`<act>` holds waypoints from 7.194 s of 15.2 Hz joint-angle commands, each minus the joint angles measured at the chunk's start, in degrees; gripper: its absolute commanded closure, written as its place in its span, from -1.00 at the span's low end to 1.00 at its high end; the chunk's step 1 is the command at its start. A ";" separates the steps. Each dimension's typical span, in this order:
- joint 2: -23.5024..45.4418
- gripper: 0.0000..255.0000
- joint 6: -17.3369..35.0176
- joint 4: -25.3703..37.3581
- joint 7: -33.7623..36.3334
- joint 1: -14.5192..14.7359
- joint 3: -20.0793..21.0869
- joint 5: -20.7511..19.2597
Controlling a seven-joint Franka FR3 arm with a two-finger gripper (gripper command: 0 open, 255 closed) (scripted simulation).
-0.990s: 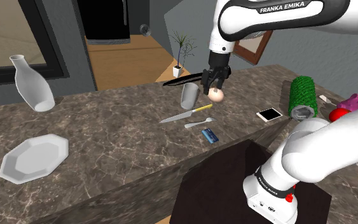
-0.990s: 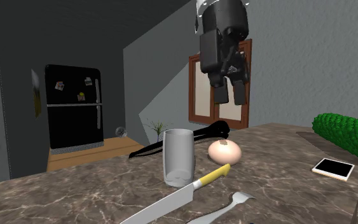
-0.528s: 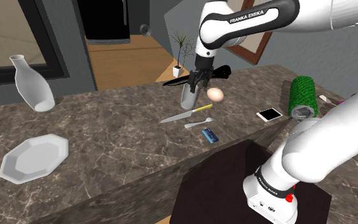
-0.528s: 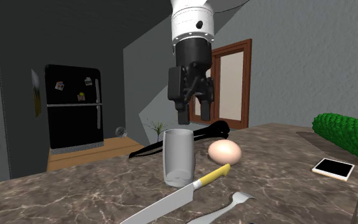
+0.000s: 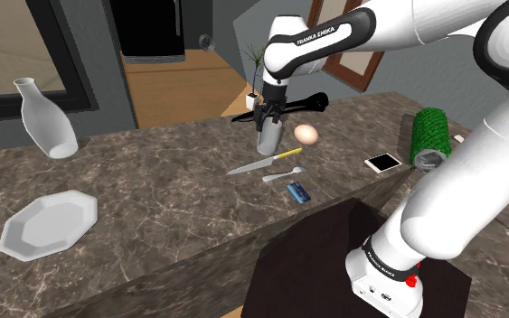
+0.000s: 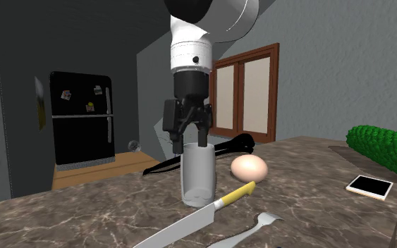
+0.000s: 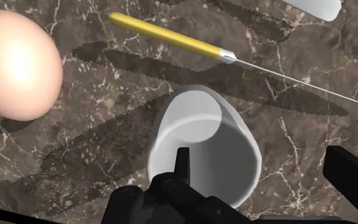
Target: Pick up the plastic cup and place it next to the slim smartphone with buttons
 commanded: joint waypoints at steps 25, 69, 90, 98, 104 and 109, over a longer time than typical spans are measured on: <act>0.99 1.00 2.02 -0.95 -0.09 0.08 0.07 0.18; -9.45 1.00 -26.20 16.72 -5.73 -3.29 -4.00 -2.32; -10.62 1.00 -27.56 17.28 -34.51 -14.72 -22.29 -7.40; -2.93 1.00 -28.34 25.10 -47.88 -19.20 -30.42 -5.01; 6.76 1.00 -30.05 34.33 -59.18 -24.53 -35.93 0.53; 17.20 1.00 -33.27 45.14 -68.40 -32.37 -38.36 7.38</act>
